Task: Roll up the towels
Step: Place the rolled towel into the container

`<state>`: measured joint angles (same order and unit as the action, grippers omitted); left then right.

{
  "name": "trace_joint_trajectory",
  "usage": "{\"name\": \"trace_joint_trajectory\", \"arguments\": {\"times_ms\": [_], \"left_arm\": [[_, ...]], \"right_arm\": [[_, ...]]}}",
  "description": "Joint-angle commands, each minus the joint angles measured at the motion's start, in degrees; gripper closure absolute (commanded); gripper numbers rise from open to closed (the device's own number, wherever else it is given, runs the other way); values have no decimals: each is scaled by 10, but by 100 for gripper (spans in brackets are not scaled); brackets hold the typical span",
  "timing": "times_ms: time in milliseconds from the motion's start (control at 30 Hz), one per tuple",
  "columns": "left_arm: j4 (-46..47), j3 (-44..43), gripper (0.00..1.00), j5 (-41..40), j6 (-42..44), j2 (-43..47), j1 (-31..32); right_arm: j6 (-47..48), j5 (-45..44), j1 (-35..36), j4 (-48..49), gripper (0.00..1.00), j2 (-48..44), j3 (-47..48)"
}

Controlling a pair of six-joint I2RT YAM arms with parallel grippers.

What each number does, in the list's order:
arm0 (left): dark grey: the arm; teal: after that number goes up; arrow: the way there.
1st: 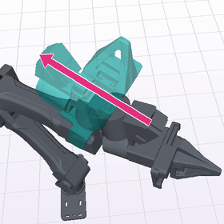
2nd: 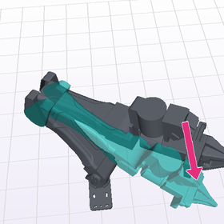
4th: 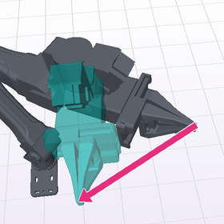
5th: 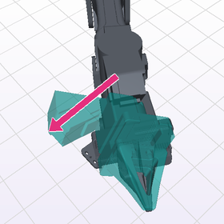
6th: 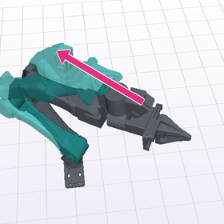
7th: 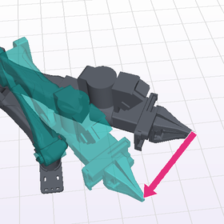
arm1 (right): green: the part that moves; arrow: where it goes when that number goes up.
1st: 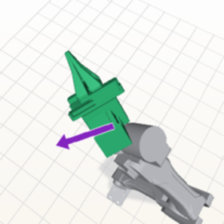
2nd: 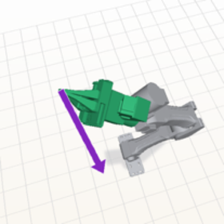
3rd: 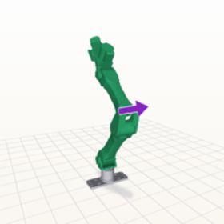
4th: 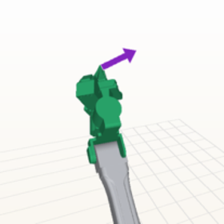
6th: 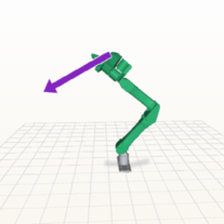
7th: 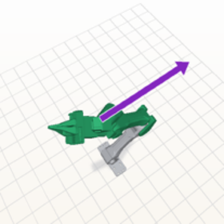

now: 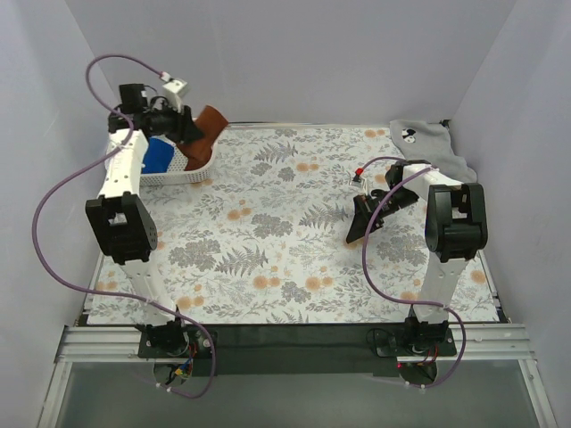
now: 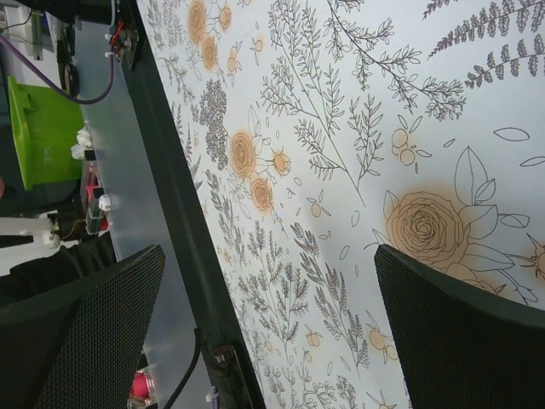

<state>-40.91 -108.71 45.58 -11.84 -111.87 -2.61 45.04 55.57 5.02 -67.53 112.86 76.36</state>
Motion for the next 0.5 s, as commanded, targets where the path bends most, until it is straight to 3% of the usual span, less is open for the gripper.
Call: {"name": "trace_joint_trajectory", "arguments": {"times_ms": [0,133,200,467], "left_arm": [[6,-85,100,1,-40,-43,-71],[42,-124,100,-69,-61,-90,-116],[58,-127,100,-158,-78,-106,-122],[137,-56,100,-325,-112,-117,-108]], "right_arm": [[5,14,0,-5,2,-12,1],[8,30,0,-3,2,-7,-9],[9,37,1,-2,2,-1,-9],[7,42,0,-2,2,13,-9]]}}
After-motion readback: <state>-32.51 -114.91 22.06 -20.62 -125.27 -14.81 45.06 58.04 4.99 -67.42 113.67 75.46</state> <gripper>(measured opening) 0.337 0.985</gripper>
